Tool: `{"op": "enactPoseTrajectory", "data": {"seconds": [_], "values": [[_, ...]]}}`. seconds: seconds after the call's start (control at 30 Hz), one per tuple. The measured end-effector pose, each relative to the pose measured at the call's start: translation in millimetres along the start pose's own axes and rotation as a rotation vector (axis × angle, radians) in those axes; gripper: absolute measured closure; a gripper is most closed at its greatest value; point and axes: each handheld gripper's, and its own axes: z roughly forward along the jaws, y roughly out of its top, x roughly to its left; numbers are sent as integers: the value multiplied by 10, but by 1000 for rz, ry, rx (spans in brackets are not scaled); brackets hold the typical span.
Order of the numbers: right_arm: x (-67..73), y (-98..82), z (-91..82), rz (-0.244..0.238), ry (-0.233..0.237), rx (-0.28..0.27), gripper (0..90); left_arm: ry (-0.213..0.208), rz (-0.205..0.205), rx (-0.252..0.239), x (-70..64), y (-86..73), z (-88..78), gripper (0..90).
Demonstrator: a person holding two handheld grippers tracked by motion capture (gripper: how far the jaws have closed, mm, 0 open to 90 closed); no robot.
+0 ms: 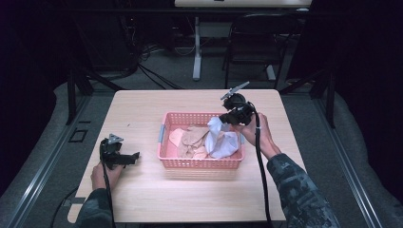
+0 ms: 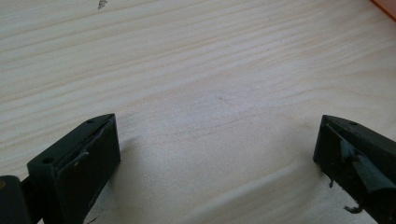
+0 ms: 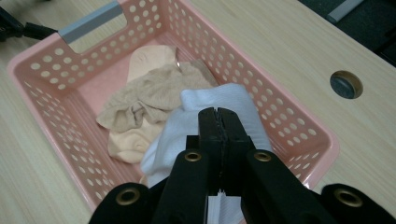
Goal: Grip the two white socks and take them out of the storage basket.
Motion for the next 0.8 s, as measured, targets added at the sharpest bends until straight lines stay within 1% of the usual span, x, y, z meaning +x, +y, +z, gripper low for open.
{"op": "enactPoseTrajectory", "data": {"seconds": [0.07,0.2,0.27,0.3,0.6,0.67,0.7,0.8], "values": [[-1,10,-17,0,4,0,892,0,0,0,0,0,0,4],[9,51,-99,5,5,-28,892,0,0,0,0,0,0,4],[8,68,-136,3,7,-35,892,0,0,0,0,0,0,4],[7,79,-154,2,8,-30,892,0,0,0,0,0,0,4],[-2,152,-280,3,15,-64,892,0,0,0,1,0,1,4],[0,178,-314,-2,9,-58,892,0,-1,0,0,0,0,4],[5,202,-359,-10,1,-65,892,0,-1,0,-1,0,0,4],[5,225,-403,-7,2,-76,892,-1,-1,1,-1,0,-1,4]]}}
